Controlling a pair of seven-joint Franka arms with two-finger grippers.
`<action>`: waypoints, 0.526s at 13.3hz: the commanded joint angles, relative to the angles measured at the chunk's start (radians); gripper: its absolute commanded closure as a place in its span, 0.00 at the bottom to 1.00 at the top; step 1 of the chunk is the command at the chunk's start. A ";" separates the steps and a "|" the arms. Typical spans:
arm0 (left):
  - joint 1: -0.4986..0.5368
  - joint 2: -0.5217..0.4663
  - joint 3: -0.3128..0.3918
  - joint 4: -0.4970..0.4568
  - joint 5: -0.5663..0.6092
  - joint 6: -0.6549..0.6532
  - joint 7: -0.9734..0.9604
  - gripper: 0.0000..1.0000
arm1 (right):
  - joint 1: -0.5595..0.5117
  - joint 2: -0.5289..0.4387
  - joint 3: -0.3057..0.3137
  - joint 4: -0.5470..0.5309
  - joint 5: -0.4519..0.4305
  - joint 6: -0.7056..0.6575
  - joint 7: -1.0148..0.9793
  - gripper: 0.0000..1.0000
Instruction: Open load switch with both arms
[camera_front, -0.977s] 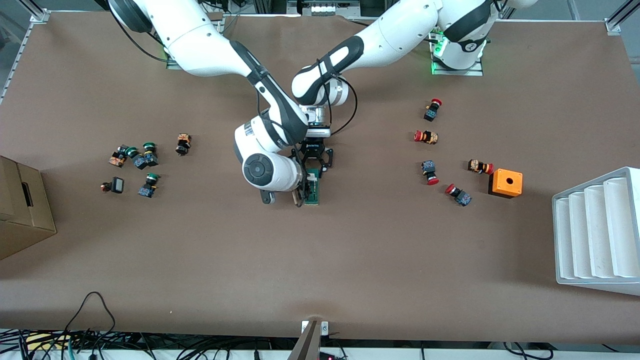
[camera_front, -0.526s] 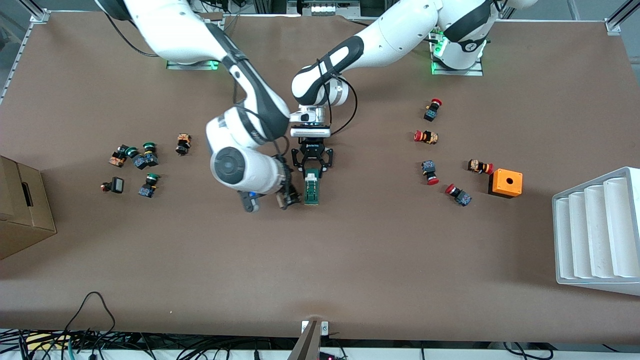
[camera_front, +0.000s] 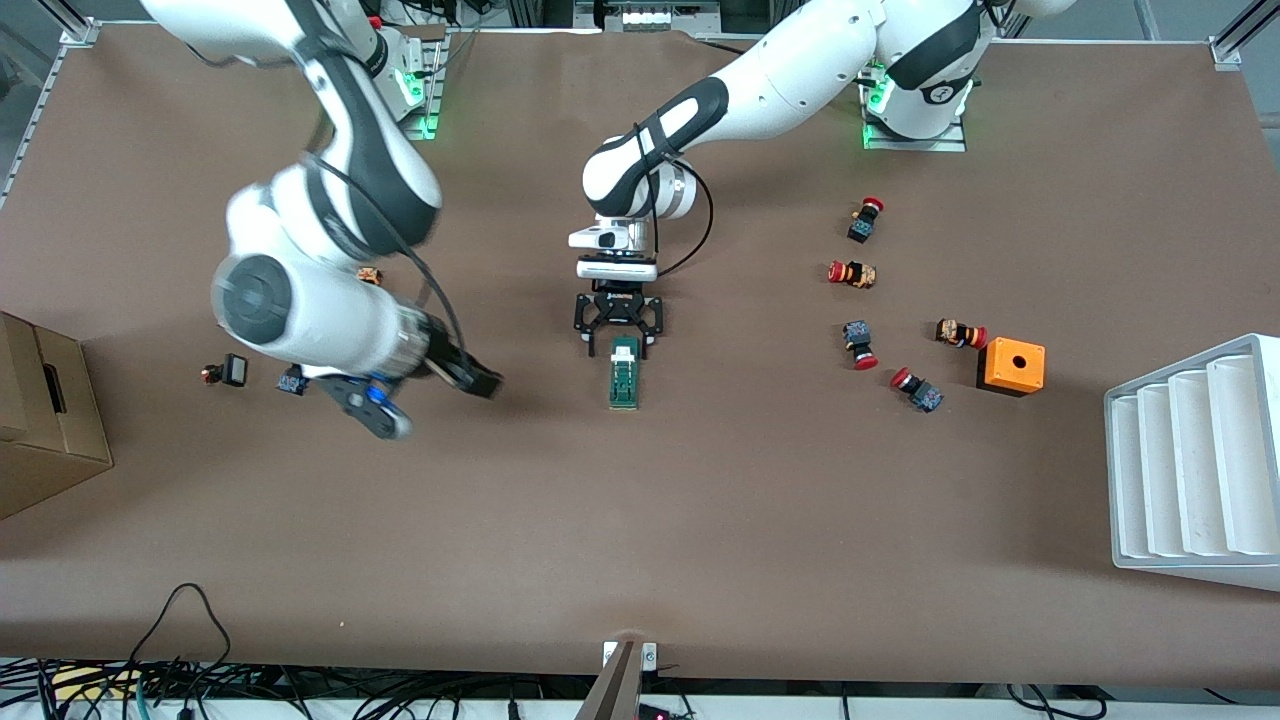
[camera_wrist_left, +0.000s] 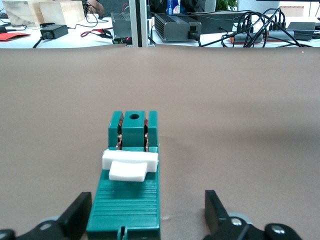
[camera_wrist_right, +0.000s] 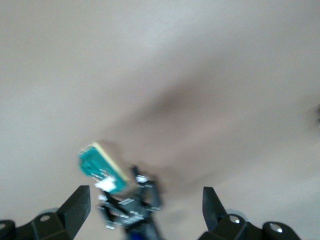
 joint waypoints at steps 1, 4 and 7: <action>0.021 0.019 -0.024 0.029 0.027 0.017 0.008 0.00 | -0.099 -0.185 0.014 -0.146 -0.048 -0.078 -0.267 0.01; 0.031 0.010 -0.029 0.023 0.025 0.018 0.016 0.00 | -0.214 -0.355 0.013 -0.240 -0.099 -0.133 -0.560 0.01; 0.072 -0.011 -0.087 0.002 0.018 0.017 0.053 0.00 | -0.297 -0.495 0.013 -0.350 -0.183 -0.135 -0.813 0.01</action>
